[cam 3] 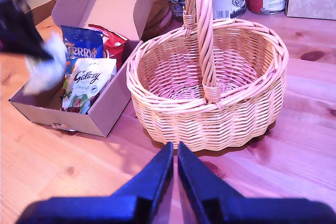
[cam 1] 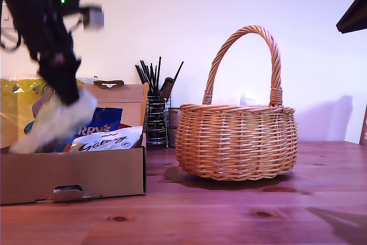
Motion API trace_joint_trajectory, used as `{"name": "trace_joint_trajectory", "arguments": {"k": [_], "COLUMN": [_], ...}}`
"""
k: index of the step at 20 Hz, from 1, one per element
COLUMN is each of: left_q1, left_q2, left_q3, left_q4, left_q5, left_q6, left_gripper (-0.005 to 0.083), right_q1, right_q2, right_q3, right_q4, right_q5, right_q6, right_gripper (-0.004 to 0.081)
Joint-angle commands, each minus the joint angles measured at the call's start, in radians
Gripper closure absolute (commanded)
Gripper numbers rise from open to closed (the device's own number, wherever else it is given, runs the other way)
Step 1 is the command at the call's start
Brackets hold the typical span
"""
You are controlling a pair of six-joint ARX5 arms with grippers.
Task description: Move the bags of Easter eggs from the cardboard box on the left into the woven basket on the right side.
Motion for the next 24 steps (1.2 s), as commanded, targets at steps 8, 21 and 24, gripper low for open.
{"name": "trace_joint_trajectory", "arguments": {"k": [8, 21, 24], "left_q1": [-0.072, -0.309, -0.321], "left_q2": [-0.027, 0.174, 0.212], "left_q3": [0.100, 0.100, 0.100], "left_q4": [0.126, 0.825, 0.838], "left_q5": [0.353, 0.190, 0.188], "left_q6": [-0.291, -0.552, -0.580], "left_gripper": [0.0797, 0.0797, 0.0797], "right_q1": [0.005, 0.005, 0.005], "right_q2": [0.000, 0.000, 0.000], "right_q3": [0.012, 0.012, 0.012], "right_q4": [0.014, 0.002, -0.002], "right_q5": [-0.006, -0.006, -0.006], "right_q6": [0.003, 0.003, 0.004], "right_gripper": [0.0782, 0.0782, 0.0782]}}
